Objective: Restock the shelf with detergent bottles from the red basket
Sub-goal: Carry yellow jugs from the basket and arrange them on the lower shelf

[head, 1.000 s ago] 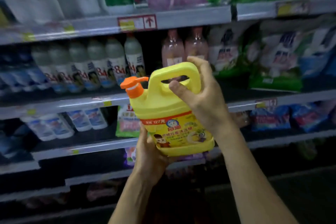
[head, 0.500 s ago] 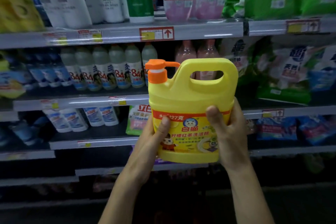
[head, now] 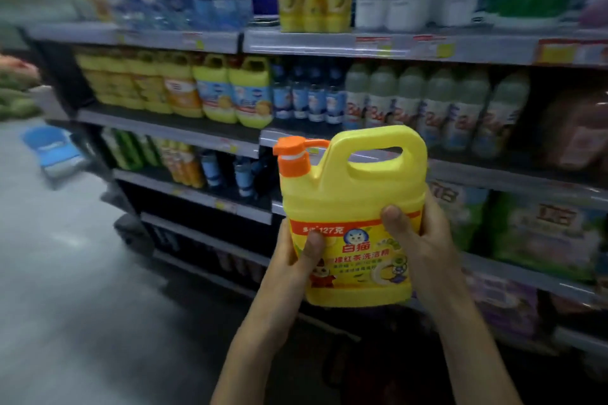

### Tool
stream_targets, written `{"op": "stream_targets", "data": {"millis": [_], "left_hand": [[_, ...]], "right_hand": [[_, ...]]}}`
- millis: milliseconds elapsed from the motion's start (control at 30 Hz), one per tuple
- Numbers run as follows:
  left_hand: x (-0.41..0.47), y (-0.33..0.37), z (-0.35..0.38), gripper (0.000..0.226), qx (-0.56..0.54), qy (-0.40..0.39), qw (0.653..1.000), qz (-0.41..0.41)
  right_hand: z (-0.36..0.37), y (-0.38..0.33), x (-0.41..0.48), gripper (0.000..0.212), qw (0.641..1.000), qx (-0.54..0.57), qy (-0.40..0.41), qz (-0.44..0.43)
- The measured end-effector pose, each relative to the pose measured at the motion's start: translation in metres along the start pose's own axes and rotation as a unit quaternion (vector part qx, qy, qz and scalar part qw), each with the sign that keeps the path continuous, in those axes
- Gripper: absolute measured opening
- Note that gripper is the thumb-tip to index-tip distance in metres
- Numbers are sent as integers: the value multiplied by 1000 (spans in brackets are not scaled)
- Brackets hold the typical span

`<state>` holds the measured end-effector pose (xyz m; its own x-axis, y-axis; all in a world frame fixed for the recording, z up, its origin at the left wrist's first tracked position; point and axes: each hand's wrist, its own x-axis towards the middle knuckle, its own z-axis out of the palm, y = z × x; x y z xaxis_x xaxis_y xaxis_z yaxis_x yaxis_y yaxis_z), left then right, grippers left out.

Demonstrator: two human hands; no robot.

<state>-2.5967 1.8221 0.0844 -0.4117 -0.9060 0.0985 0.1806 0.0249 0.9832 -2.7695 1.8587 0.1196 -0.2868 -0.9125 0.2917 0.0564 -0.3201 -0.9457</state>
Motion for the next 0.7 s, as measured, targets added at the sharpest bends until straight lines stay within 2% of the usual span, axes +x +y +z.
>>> {"op": "stream_targets", "data": {"millis": [100, 167, 267, 467, 700], "left_hand": [[-21, 12, -88, 78, 3, 76, 997, 13], [-34, 18, -141, 77, 7, 122, 992, 18], [-49, 25, -206, 81, 24, 164, 986, 2], [-43, 27, -290, 86, 27, 232, 972, -10], [15, 34, -377, 83, 67, 274, 959, -9]], "right_hand": [[92, 27, 9, 67, 997, 20, -75, 16], [147, 43, 11, 75, 993, 34, -110, 36], [210, 62, 14, 75, 985, 40, -157, 58], [295, 91, 49, 68, 970, 46, -224, 79], [374, 139, 126, 82, 960, 77, -256, 82]]}}
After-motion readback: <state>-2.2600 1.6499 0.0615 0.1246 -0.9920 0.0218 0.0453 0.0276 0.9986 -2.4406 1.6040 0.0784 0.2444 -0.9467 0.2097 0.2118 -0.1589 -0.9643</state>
